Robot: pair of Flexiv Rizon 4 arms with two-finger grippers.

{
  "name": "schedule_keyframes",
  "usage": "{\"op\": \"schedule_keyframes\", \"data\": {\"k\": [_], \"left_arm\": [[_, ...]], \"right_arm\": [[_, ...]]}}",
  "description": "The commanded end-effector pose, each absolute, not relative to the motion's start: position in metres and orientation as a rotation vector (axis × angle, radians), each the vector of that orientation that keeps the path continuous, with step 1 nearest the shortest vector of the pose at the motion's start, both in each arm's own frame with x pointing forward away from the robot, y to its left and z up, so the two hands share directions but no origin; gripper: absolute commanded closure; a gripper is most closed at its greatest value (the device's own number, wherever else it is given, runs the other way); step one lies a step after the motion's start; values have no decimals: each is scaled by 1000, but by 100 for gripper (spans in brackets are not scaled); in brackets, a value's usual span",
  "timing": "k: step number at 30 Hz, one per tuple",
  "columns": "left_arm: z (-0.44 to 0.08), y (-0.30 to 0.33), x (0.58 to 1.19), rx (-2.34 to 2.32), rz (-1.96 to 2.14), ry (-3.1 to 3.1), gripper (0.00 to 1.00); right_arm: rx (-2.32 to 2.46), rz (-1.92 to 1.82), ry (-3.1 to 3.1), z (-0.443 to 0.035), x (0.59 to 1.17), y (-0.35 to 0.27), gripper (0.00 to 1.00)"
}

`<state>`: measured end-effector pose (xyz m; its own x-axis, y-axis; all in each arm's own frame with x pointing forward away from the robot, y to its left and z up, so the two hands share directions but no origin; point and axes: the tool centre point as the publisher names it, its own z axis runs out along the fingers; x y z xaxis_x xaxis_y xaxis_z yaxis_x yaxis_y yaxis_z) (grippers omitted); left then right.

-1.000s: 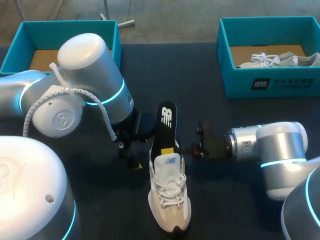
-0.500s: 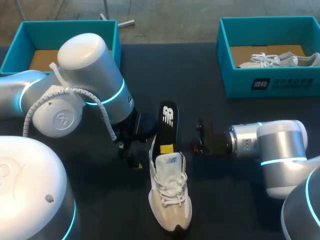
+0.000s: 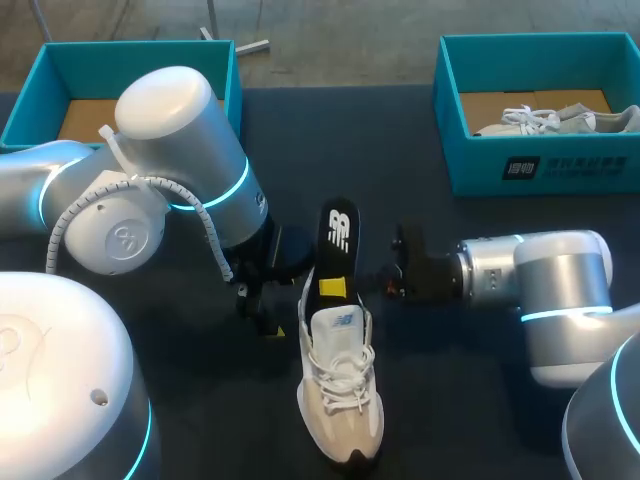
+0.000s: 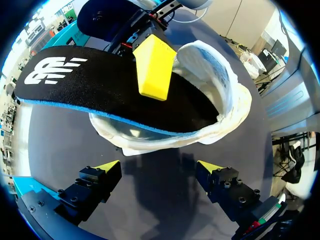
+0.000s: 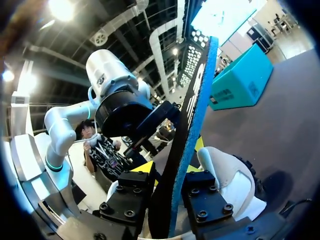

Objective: Take the shoe out of the shoebox, open the shoe tongue, remove and reinsert the insole, then place the shoe into the shoebox

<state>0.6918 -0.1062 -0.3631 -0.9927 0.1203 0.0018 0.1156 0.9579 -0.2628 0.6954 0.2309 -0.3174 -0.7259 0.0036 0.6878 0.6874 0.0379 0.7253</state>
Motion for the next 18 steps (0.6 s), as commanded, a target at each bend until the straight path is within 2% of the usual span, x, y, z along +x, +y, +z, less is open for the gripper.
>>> {"op": "schedule_keyframes", "data": {"k": [1,2,3,18], "left_arm": [[-364,-106,691,-185,411,-3093,0],[-364,-106,691,-185,411,-3093,0],[-364,-106,691,-185,411,-3093,0],[-364,-106,691,-185,411,-3093,0]], "right_arm": [[-691,-1746,-1798,-320,699,231,77],[-691,-1749,-1796,-320,700,231,83],[-690,-1750,-1795,-320,700,232,100],[-773,-1686,-1772,-339,685,232,100]]}}
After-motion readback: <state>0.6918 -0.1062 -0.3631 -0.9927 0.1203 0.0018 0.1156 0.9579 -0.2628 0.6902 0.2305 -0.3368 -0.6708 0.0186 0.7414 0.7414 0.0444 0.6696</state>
